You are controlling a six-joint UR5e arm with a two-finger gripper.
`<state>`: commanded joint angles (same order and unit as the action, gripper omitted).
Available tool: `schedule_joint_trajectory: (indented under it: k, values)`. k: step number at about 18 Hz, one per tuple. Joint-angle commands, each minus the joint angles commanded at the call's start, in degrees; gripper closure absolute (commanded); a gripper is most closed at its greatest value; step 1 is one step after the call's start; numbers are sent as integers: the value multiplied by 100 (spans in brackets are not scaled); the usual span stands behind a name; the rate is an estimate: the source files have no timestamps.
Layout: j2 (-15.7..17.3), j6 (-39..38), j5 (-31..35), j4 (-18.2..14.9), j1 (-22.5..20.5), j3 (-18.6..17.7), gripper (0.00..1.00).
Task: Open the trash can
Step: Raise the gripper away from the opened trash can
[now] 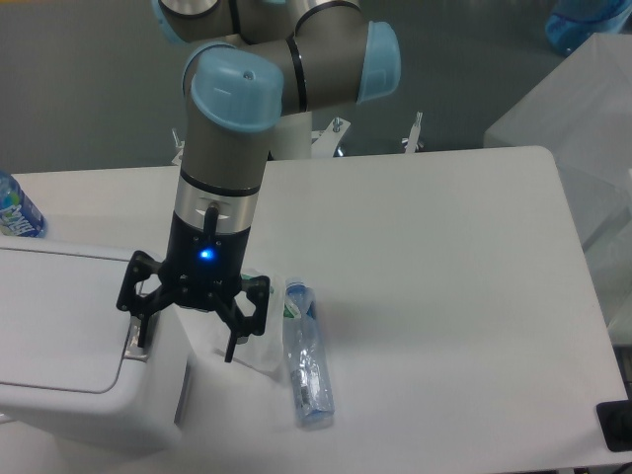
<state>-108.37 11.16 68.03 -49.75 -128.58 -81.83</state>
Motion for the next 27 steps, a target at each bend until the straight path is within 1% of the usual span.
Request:
schedule_joint_trajectory:
  k: [9, 11, 13, 16, 18, 20, 21, 22, 24, 27]
  values:
    - [-9, 0, 0, 9, 0, 26, 0]
    - [17, 61, -9, 9, 0, 184, 0]
    - [26, 114, 0, 9, -9, 430, 0]
    - [61, 184, 52, 9, -184, 615, 0]
    - [237, 386, 315, -17, -395, 598, 0]
    - [290, 553, 736, -52, -483, 589, 0]
    - [316, 728, 843, -79, -518, 580, 0]
    - [395, 956, 879, -97, -545, 571, 0]
    - [422, 1291, 914, -88, -554, 528, 0]
    - [448, 1441, 1221, -88, -571, 518, 0]
